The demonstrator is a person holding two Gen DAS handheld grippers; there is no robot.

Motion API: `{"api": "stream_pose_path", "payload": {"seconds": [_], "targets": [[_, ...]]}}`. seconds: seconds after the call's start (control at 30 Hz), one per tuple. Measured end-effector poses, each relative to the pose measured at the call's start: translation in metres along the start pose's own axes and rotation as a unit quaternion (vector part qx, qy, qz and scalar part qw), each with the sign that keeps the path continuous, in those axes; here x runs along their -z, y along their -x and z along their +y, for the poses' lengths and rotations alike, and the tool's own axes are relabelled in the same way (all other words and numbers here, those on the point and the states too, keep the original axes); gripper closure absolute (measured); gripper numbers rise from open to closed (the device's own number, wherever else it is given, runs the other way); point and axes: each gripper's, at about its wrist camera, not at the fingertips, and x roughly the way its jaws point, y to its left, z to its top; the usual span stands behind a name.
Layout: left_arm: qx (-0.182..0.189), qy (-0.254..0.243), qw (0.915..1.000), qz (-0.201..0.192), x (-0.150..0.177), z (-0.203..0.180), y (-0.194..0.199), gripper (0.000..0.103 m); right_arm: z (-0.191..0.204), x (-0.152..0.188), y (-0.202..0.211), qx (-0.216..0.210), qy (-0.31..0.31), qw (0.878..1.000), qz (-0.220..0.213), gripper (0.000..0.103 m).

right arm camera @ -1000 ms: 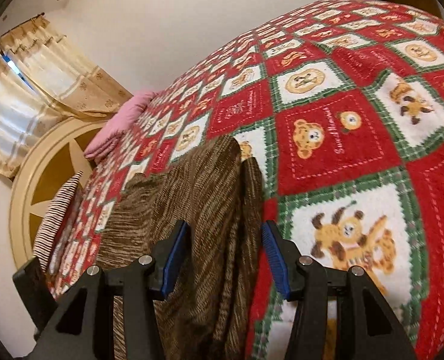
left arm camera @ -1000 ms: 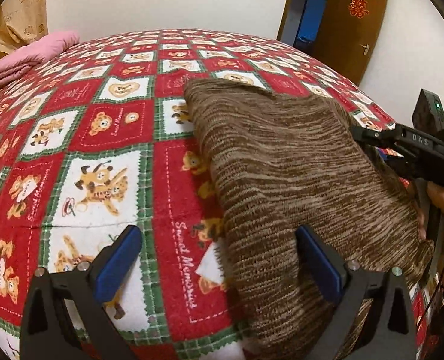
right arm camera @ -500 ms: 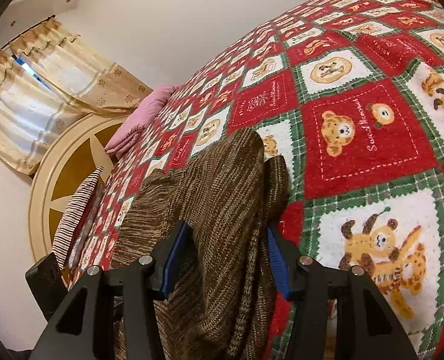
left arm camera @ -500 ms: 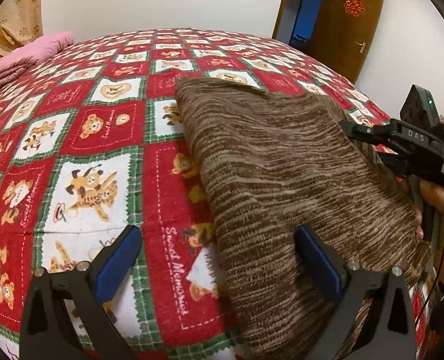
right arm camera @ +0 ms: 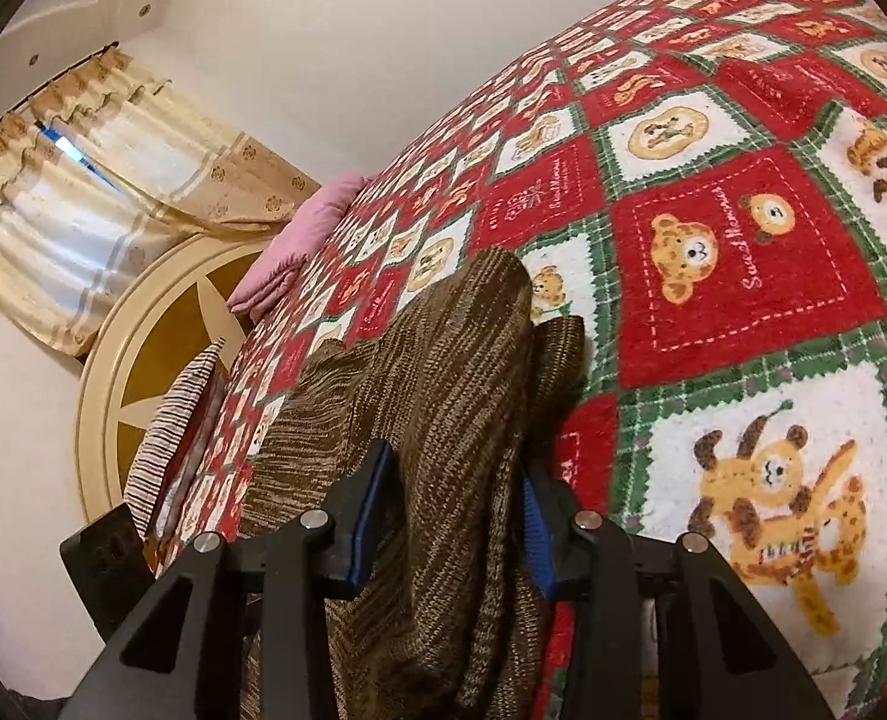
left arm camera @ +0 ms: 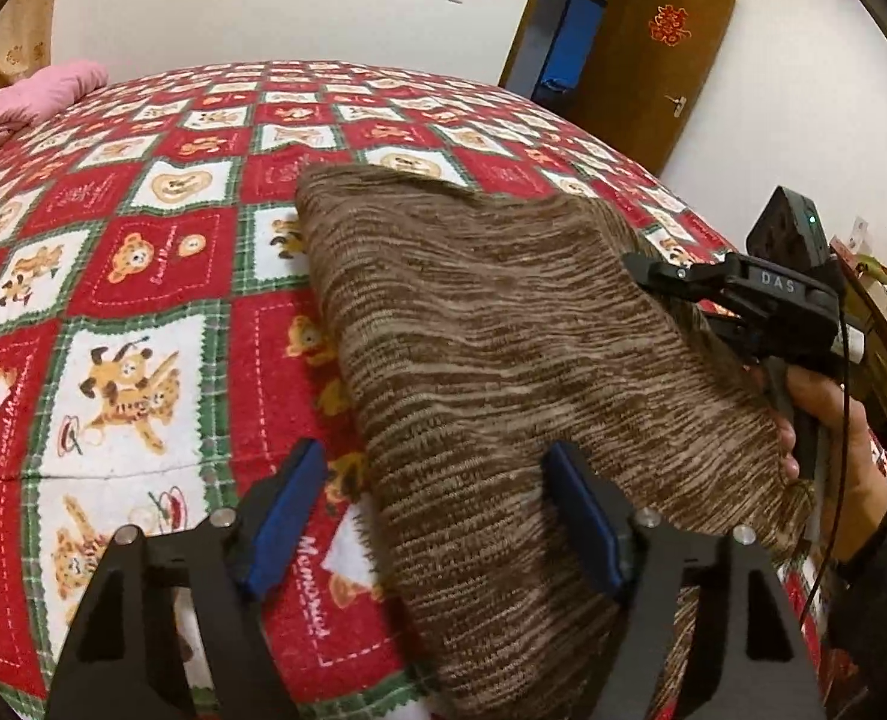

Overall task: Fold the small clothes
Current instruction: 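Grasp the sweater edge with the left tool beside the right tool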

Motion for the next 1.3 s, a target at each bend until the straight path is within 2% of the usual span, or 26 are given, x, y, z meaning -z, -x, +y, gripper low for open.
{"api": "stream_pose_path", "payload": {"seconds": [0.2, 0.23, 0.27, 0.33, 0.57, 0.7, 0.77, 0.87, 1.03, 1.3], "targets": [[-0.007, -0.004, 1.0, 0.001, -0.001, -0.003, -0.002, 0.022, 0.001, -0.001, -0.003, 0.022, 0.004, 1.0, 0.0, 0.066], [-0.004, -0.004, 1.0, 0.001, -0.001, -0.003, -0.001, 0.027, 0.001, -0.001, -0.003, 0.017, 0.005, 1.0, 0.003, 0.067], [0.002, -0.005, 1.0, -0.001, 0.0, -0.003, -0.001, 0.036, 0.001, -0.001, -0.003, 0.011, 0.007, 1.0, 0.002, 0.075], [0.02, -0.011, 0.9997, -0.001, 0.001, -0.006, 0.0, 0.05, 0.004, 0.001, -0.001, -0.002, 0.015, 1.0, 0.002, 0.078], [0.033, -0.003, 0.9994, 0.005, -0.001, -0.005, -0.003, 0.051, -0.003, -0.001, -0.008, 0.009, -0.005, 1.0, 0.014, 0.079], [0.018, -0.015, 0.9997, 0.008, -0.003, -0.01, -0.003, 0.053, -0.004, -0.001, -0.009, 0.012, -0.002, 1.0, 0.015, 0.079], [0.014, -0.019, 0.9997, 0.006, -0.003, -0.013, 0.0, 0.068, 0.004, 0.0, -0.007, 0.028, 0.02, 0.999, 0.008, 0.08], [0.0, -0.014, 0.9999, 0.01, -0.005, -0.017, 0.003, 0.073, 0.009, 0.002, -0.002, 0.041, 0.037, 0.998, -0.005, 0.08], [-0.027, -0.035, 0.999, 0.011, -0.006, -0.025, 0.01, 0.075, 0.021, 0.005, 0.001, 0.067, 0.053, 0.996, -0.012, 0.08], [-0.04, -0.065, 0.9971, -0.003, -0.007, -0.035, 0.031, 0.077, 0.039, 0.008, 0.01, 0.071, 0.041, 0.996, -0.026, 0.081]]}}
